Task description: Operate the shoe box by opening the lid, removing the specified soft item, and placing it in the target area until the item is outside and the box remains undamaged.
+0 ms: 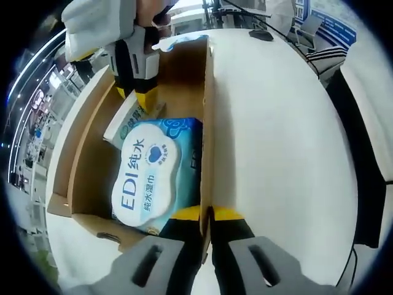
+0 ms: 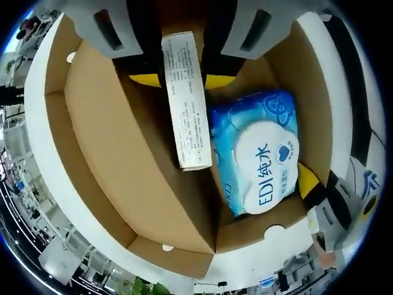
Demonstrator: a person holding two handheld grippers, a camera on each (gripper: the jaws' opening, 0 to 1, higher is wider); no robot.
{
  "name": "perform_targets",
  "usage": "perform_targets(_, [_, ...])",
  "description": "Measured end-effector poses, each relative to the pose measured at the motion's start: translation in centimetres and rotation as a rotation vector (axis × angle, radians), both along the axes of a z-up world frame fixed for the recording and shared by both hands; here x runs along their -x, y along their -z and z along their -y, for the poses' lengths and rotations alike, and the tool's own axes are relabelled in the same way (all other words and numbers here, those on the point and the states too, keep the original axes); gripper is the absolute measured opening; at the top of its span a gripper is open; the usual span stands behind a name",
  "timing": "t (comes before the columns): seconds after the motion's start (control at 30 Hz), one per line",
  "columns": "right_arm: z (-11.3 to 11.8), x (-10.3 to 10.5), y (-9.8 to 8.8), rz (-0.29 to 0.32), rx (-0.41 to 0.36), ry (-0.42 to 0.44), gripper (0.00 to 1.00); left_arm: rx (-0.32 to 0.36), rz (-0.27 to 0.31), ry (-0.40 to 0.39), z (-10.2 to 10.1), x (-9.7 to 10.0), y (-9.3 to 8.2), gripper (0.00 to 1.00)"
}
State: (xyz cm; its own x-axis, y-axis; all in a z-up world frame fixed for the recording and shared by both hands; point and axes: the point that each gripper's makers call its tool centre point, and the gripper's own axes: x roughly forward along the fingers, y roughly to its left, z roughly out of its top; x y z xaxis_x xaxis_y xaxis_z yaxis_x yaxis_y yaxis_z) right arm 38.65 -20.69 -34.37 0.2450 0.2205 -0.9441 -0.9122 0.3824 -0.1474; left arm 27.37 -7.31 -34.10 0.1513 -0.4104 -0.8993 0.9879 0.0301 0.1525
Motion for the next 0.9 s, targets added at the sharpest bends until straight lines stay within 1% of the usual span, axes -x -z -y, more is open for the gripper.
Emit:
perform_targets(0.07, [0.1,0.2,0.1,-0.006,0.011,-0.027,0.21,0.001,0.001,0.000,0.0,0.0,0.0,0.03])
perform_targets(0.13, [0.1,0.3,0.0,-0.005,0.024,-0.036,0.20,-0.001,0.001,0.001,0.0,0.0,0.0,0.03])
perform_targets(0.2, [0.0,0.5,-0.3,0.018,0.037,-0.097,0.19,0.000,0.003,0.005,0.0,0.1,-0.1,0.03])
perform_targets(0.27, [0.3,0.7,-0.7,0.028,0.047,-0.106,0.19,0.001,0.004,0.009,0.0,0.0,0.0,0.03])
perform_targets(0.3, [0.5,0.4,-1.0,0.048,0.061,-0.139,0.19,0.002,0.005,0.008,0.0,0.0,0.0,0.03])
perform_targets(0.33, [0.7,0.3,-1.1,0.054,0.066,-0.143,0.19,0.001,0.006,0.006,0.0,0.0,0.0,0.03])
perform_targets(0.4, [0.9,0.5,-1.5,0.046,0.063,-0.156,0.19,0.004,0.004,0.002,0.0,0.0,0.0,0.03])
perform_targets(0.5, [1.0,0.5,-2.1,0.044,0.057,-0.149,0.18,0.008,0.003,0.002,0.1,0.0,0.0,0.03])
perform_targets(0.53, [1.1,0.5,-2.4,0.052,0.056,-0.152,0.18,0.008,0.002,0.002,0.1,0.0,0.0,0.03])
perform_targets(0.63, [1.4,0.6,-2.6,0.054,0.054,-0.147,0.18,0.008,0.003,0.002,0.1,0.0,0.0,0.03])
perform_targets(0.7, [1.5,0.5,-2.7,0.068,0.060,-0.152,0.18,0.008,0.004,0.001,0.1,0.0,0.0,0.03])
perform_targets(0.83, [1.5,0.8,-3.2,0.064,0.051,-0.150,0.19,0.010,0.013,-0.005,0.2,0.0,0.0,0.03])
perform_targets(0.87, [1.5,0.7,-3.4,0.066,0.050,-0.146,0.19,0.010,0.013,-0.005,0.2,0.0,0.0,0.03])
perform_targets(0.9, [1.4,0.7,-3.7,0.066,0.034,-0.130,0.19,0.010,0.013,-0.004,0.2,0.0,0.0,0.03])
